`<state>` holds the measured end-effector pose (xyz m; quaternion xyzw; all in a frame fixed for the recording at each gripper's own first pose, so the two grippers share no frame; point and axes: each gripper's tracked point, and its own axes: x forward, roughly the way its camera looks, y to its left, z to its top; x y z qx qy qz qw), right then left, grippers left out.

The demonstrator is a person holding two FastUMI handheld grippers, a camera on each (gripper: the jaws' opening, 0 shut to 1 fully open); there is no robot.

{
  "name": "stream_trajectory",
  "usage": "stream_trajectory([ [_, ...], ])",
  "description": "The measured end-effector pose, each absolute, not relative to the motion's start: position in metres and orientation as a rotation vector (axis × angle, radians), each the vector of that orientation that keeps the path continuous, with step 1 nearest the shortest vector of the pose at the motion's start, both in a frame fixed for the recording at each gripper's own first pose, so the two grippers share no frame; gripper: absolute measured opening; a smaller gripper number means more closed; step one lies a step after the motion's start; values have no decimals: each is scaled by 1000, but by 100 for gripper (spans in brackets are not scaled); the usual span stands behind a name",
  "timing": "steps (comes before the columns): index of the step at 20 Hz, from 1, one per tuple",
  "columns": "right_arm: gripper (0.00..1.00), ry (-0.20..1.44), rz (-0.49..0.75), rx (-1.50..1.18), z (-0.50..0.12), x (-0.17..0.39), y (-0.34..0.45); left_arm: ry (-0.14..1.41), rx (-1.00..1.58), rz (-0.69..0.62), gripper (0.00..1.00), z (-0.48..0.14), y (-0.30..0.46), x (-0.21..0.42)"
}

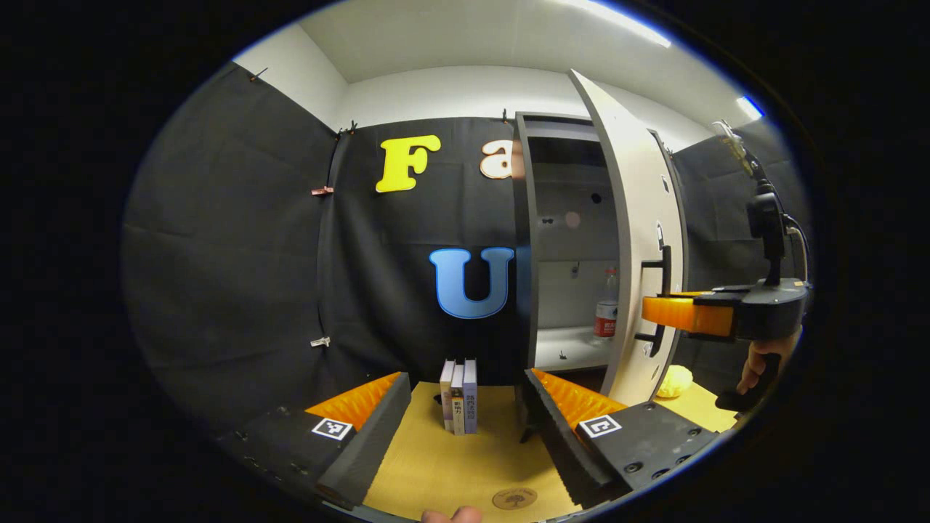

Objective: Open the cabinet door with the right hand, grasp the bottle in the cabinet with the left hand and place it on the coaster, then close the cabinet door with the right hand.

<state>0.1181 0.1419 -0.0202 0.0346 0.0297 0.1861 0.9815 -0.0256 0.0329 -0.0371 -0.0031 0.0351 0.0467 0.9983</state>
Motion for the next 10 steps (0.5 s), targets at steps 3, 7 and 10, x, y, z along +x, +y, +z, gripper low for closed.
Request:
stream_trajectory([
  [3, 23, 60, 363, 71, -19, 103, 126, 64, 4, 71, 97, -34, 20, -26],
  [7, 22, 59, 317, 35, -16, 89, 105, 66, 5, 32, 97, -32, 2, -24],
  [10, 22, 62, 283, 50, -17, 76, 83, 58, 13, 3, 97, -28, -12, -20],
])
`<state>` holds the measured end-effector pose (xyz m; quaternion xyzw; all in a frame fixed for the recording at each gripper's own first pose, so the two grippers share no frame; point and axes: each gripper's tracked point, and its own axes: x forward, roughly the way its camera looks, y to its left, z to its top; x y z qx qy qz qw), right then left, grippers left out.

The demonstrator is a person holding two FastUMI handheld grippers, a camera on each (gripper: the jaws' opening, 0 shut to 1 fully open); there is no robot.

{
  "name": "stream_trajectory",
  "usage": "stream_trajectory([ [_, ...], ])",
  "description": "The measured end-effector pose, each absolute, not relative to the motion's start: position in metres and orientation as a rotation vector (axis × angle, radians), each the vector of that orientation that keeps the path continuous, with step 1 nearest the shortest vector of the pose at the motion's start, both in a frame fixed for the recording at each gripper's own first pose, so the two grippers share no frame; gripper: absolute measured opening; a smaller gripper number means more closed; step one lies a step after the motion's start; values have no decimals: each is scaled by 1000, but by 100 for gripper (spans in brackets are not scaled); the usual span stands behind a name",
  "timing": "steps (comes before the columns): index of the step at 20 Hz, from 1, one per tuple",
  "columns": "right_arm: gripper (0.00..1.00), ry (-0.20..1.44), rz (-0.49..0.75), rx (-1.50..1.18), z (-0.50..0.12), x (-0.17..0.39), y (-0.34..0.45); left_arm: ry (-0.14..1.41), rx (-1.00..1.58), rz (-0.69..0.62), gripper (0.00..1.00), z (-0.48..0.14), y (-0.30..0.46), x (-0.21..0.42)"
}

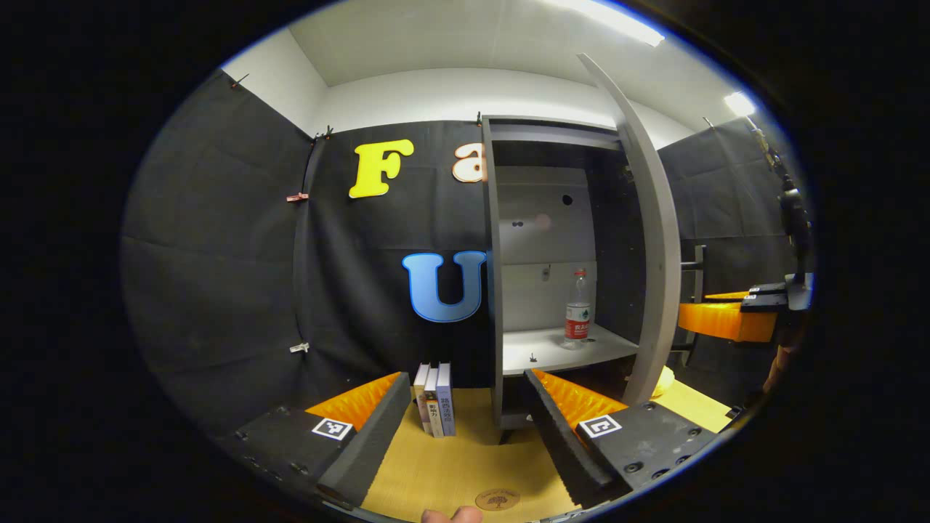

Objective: Open the cabinet door with the right hand, grasp the bottle in the cabinet with the left hand and place it on the coaster, then close the cabinet door with the right hand.

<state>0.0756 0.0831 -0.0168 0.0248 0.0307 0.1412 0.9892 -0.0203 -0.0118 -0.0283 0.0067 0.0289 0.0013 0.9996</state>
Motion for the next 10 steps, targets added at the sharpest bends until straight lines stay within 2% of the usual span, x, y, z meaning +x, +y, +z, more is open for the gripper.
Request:
stream_trajectory([
  [10, 21, 59, 162, 54, -21, 46, 13, 25, -6, -71, 97, -18, -53, -13],
])
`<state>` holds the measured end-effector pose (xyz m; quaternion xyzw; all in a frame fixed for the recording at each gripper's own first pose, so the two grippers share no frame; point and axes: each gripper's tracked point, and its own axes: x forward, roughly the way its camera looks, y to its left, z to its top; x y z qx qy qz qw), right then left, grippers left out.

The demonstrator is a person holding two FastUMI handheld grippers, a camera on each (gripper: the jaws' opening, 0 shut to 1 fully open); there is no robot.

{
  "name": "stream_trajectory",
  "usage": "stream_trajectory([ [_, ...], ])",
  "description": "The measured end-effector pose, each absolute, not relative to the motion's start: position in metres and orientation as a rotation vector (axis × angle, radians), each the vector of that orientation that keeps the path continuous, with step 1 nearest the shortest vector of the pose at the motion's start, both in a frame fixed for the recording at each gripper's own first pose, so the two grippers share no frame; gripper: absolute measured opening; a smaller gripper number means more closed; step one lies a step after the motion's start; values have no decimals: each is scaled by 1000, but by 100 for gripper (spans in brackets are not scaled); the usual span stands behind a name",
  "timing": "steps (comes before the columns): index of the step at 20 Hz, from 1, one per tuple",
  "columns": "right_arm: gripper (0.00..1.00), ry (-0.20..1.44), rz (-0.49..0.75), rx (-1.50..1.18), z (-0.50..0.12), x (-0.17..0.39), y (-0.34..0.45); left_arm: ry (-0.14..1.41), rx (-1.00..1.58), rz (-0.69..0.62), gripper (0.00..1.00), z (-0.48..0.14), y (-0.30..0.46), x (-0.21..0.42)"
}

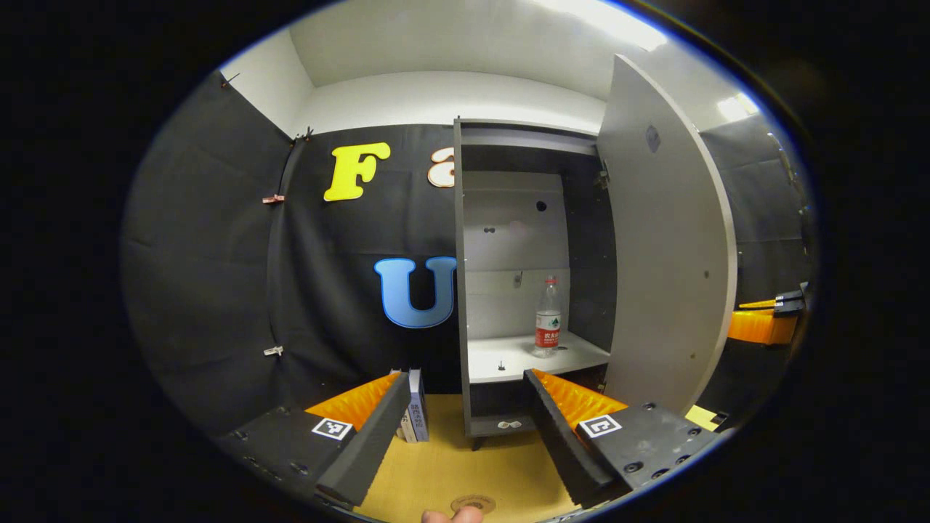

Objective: Open the cabinet door with the right hand, grasp the bottle in the cabinet with the left hand and place it on the coaster, then close the cabinet door with the right hand.

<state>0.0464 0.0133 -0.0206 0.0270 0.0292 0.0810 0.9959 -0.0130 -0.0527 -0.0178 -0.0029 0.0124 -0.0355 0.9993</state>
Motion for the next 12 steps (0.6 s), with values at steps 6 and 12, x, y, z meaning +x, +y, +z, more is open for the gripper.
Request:
stream_trajectory([
  [6, 21, 47, 80, 75, -21, 44, -27, 25, -7, -89, 97, -16, -64, -15],
  [12, 16, 45, 30, 84, -20, 47, -59, 33, -4, -83, 97, -15, -69, -14],
])
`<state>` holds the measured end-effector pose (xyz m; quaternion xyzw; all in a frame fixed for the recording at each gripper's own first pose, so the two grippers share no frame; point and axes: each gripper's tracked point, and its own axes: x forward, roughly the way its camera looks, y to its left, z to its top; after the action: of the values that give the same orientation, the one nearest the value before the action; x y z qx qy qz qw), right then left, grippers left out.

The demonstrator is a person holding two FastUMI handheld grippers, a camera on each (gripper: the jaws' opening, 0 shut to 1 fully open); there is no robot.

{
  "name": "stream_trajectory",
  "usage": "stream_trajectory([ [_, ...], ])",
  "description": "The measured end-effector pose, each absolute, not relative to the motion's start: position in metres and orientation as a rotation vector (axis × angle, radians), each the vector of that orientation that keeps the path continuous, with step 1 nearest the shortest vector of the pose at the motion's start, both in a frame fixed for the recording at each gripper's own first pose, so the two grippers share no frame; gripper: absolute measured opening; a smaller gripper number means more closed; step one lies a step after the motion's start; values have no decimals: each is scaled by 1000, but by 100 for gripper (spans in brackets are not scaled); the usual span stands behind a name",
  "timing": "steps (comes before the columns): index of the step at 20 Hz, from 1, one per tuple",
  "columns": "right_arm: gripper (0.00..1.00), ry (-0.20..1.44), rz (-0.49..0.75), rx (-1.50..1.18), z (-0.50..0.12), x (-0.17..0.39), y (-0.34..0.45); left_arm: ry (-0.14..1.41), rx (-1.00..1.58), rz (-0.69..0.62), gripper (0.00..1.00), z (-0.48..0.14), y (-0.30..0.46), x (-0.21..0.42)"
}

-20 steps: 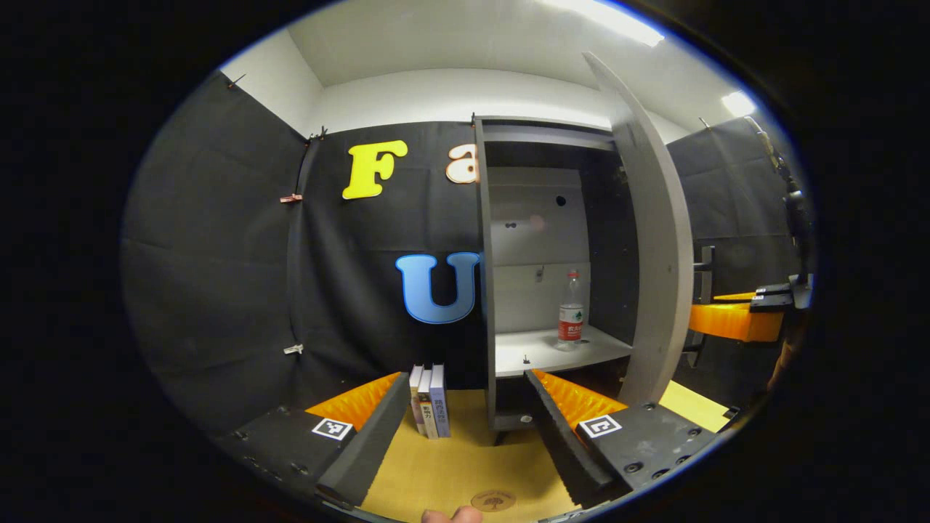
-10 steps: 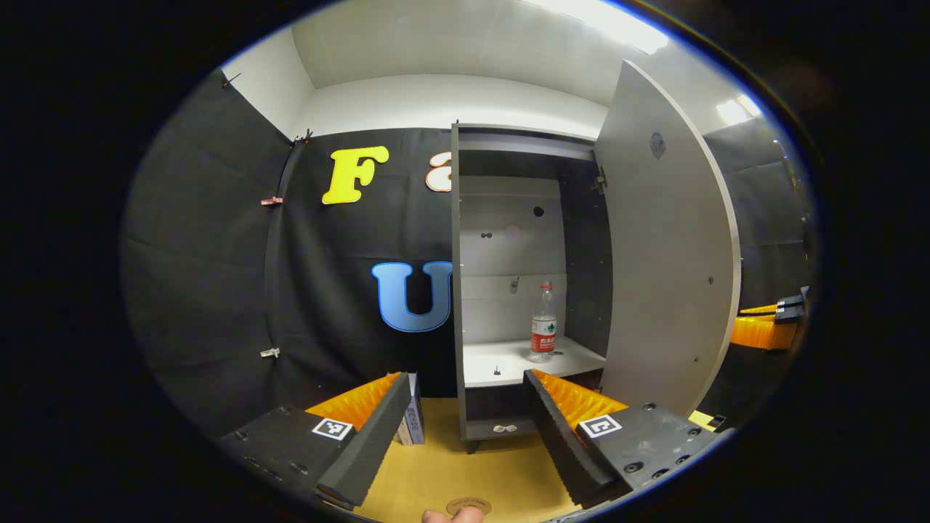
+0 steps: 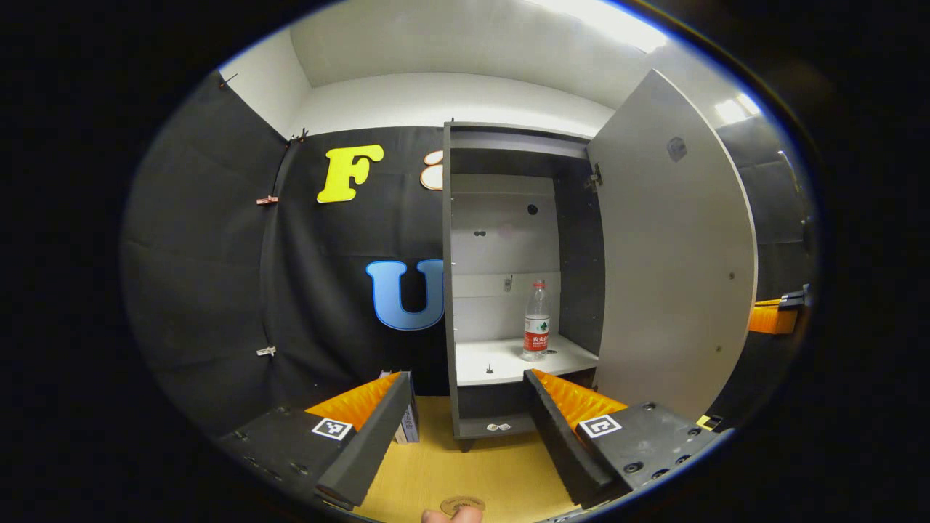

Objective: Open the cabinet door with the right hand, grasp the bottle in the cabinet with the left hand and place it on the coaster, then close the cabinet door with the right hand.

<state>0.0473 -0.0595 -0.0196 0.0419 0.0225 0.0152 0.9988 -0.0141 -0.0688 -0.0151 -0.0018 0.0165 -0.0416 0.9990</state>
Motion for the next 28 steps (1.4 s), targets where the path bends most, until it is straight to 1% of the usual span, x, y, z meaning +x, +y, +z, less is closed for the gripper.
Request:
stream_trajectory([
  [10, 16, 34, -45, 112, -20, 51, -115, 32, -4, -90, 98, -10, -110, 8],
  [15, 16, 35, 18, 161, -19, 45, -111, 25, -13, -123, 98, -7, -152, 34],
  [16, 25, 22, 26, 150, -16, 43, -111, 21, -12, -132, 97, -6, -161, 40],
  [17, 16, 16, 29, 134, -15, 40, -116, 20, -11, -150, 97, -7, -173, 49],
  [19, 18, -1, 24, 112, -10, 31, -129, 31, -6, -167, 97, -12, -191, 68],
  [20, 25, -11, 9, 108, -8, 29, -142, 29, -8, -173, 97, -12, -200, 77],
  [22, 49, -17, -40, 119, -9, 27, -169, 20, -12, -186, 98, -11, -216, 99],
  [24, 74, -6, -116, 153, -16, 25, -196, 14, -15, -188, 98, -14, -229, 123],
  [26, 98, -38, -171, 177, -14, 28, -218, 19, -10, -194, 97, -20, -241, 148],
  [28, 97, -82, -201, 150, -11, 30, -230, 17, -13, -194, 97, -25, -250, 174],
])
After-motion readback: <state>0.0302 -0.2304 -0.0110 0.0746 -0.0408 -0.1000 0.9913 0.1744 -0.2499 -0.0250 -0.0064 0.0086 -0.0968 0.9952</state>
